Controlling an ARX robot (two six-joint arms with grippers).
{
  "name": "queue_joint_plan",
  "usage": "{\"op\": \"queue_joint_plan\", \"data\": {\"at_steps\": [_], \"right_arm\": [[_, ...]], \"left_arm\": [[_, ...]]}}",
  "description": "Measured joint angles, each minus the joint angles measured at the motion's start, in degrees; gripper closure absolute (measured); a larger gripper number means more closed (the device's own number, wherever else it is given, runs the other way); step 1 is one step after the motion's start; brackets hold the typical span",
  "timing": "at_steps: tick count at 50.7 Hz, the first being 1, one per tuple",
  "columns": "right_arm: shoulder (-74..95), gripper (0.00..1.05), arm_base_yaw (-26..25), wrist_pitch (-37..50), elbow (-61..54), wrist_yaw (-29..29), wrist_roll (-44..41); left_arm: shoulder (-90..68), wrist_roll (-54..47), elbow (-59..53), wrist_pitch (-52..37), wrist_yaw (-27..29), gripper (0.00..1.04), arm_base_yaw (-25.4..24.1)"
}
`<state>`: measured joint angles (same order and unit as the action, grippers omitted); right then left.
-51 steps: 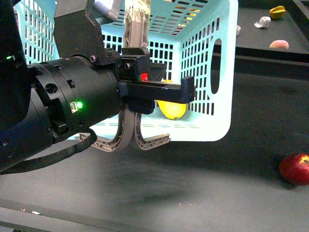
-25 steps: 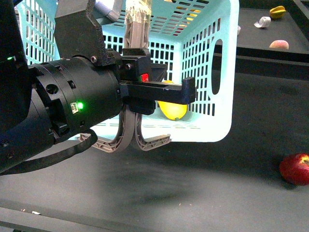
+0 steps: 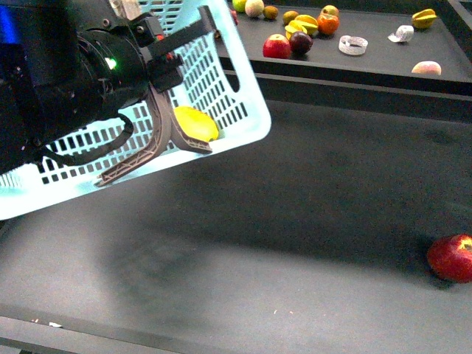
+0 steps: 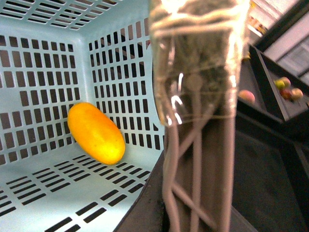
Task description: Pick mango with right arm and hold basket with left
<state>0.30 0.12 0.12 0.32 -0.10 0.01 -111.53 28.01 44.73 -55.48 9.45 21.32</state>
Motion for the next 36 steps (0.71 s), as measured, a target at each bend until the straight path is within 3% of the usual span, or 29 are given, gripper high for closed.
{"op": "queue_joint_plan", "data": {"at_steps": [20,36], "right_arm": [[-0.04,0.08,0.0,0.0,0.0,0.0,0.0],[-0.04,0.08,0.0,0.0,0.0,0.0,0.0]], "left_arm": [[-6.8,25.83,12.37,13.33,9.22,1.0,-5.31],[-14.25,44.72,20.28,16.33,12.72,1.0,-6.88]]}}
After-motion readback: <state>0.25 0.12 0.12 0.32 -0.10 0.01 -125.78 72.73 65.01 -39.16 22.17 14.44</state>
